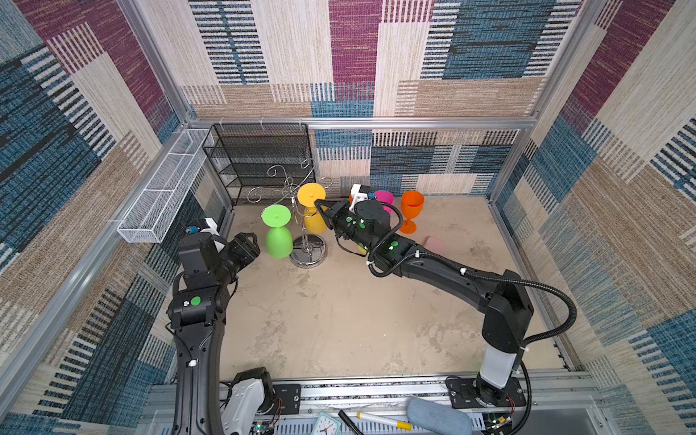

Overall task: Take the wine glass off the wine glass rack
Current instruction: Pick up the wine glass from the wine glass rack.

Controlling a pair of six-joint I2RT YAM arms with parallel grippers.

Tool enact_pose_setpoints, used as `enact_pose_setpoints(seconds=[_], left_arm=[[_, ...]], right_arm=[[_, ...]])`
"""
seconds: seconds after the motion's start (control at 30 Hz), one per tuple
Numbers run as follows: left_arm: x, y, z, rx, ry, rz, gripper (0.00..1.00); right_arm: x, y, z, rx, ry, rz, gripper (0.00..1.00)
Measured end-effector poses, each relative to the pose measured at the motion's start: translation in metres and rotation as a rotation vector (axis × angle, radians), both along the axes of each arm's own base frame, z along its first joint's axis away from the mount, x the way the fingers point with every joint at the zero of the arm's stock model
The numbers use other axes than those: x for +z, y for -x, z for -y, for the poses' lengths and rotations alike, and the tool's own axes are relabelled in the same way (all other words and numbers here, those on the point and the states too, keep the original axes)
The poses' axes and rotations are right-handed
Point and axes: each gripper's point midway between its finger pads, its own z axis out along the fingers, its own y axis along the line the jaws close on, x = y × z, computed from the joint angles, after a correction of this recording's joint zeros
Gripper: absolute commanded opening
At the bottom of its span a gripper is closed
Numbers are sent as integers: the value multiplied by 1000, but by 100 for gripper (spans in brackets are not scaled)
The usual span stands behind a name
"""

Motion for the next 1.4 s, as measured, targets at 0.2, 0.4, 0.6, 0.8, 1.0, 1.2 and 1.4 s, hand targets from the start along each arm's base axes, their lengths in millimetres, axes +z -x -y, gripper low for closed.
enact_pose_setpoints(seconds=[0.2,0.4,0.6,0.8,1.0,1.2,1.4], left_arm=[[0,0,0,0,0,0,68],[-1,0,0,-1,1,-2,68],[-4,0,1,-8,6,-10,68],[-5,3,5,-26,14,-6,68],[-10,11,14,-56,39,-13,68],[-28,25,28,-109,94,-51,67],[-48,42,46,-165,189,-98,64]], right_arm=[[3,-1,0,-2,-5,4,0],[4,-1,10,-17,-9,0,0],[2,5,25,-37,4,3,0],[11,15,43,-57,10,42,0],[21,34,76,-100,44,115,0],[23,69,106,-153,164,237,0],[7,121,126,-195,390,452,0]])
